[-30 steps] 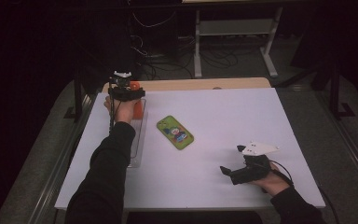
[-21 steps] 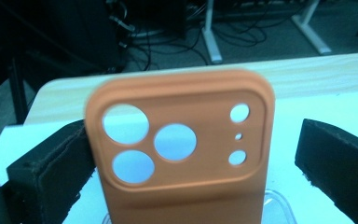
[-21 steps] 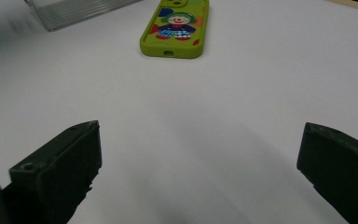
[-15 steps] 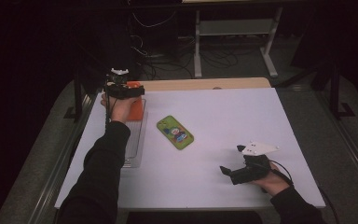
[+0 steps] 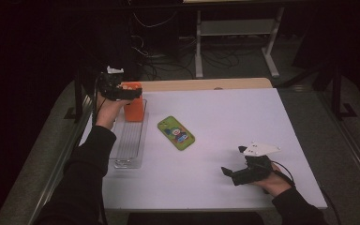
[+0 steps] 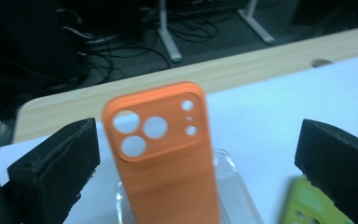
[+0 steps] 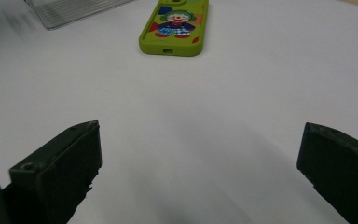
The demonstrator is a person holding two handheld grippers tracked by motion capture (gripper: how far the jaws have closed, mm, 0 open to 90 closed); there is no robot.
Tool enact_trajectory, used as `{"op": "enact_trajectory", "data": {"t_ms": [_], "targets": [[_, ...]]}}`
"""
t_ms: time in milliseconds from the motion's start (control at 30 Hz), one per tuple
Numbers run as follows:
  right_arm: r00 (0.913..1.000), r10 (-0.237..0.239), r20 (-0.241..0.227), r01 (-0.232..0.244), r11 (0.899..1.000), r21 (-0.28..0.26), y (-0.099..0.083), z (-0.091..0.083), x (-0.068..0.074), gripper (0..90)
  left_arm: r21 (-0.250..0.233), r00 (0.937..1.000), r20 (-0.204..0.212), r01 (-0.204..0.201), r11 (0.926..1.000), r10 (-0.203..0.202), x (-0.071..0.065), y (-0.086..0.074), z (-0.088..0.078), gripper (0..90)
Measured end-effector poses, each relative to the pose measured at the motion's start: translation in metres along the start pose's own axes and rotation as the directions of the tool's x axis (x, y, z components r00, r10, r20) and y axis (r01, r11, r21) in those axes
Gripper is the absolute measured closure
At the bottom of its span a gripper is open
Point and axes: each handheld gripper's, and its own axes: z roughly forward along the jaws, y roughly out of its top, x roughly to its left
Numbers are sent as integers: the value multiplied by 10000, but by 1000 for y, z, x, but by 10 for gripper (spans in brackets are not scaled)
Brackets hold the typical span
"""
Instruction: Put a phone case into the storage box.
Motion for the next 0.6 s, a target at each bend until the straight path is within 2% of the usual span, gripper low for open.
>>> {"op": "enact_trajectory", "data": {"t_ms": [167,267,467,533,600], "targets": [[10000,-2,-30,2,10000,9,0,0,-1,0,-8,9968,781,-192,9998,192,-8,-2,-10,0],[10000,76,-24,-76,10000,-29,1,0,-2,0,31,9917,1243,-343,9994,337,-16,-5,-13,0],[9998,171,-27,-171,9998,66,1,2,-3,0,7,9721,2139,-984,9951,960,-33,-9,-22,0],[9999,164,-16,-164,9998,107,1,2,-3,0,-35,9637,2420,-1153,9933,1127,-40,-11,-24,0],[9999,157,-3,-157,9998,81,1,2,-3,0,-30,9525,2760,-1334,9911,1290,-46,-14,-27,0]]}}
